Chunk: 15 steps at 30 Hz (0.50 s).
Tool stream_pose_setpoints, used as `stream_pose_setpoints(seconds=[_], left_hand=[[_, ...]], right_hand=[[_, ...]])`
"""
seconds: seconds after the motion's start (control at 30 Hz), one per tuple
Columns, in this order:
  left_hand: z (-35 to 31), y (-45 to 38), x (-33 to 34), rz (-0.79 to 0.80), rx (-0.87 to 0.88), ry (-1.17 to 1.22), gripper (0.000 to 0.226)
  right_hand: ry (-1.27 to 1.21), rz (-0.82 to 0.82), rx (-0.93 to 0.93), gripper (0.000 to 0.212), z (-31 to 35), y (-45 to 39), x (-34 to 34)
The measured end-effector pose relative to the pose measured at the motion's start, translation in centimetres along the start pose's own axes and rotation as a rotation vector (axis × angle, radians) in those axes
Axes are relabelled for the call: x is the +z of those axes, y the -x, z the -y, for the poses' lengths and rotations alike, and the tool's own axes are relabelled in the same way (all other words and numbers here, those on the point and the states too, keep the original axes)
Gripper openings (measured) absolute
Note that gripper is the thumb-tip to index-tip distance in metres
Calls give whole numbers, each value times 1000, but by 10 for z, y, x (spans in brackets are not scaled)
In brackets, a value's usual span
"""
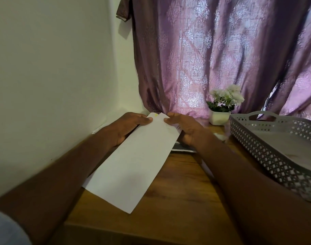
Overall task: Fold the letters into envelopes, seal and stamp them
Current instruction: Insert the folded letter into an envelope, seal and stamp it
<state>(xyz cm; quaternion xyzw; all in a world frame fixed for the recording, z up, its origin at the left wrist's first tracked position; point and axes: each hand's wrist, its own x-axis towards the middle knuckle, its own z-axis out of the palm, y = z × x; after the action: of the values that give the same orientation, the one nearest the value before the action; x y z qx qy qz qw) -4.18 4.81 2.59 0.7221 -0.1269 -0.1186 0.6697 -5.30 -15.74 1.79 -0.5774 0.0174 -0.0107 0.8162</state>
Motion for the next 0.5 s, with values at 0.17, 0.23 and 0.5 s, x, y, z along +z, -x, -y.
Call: stream_pose_setpoints(seconds=[0.17, 0.23, 0.5], left_hand=[[2, -1, 1, -9, 4, 50, 23], [4, -2, 2, -16, 9, 54, 25], [2, -1, 1, -54, 29, -1, 19]], right_hand=[[-56, -7, 23, 18, 1, 0, -1], [-56, -12, 13, 26, 1, 0, -2], [-74, 72, 55, 21, 1, 3, -1]])
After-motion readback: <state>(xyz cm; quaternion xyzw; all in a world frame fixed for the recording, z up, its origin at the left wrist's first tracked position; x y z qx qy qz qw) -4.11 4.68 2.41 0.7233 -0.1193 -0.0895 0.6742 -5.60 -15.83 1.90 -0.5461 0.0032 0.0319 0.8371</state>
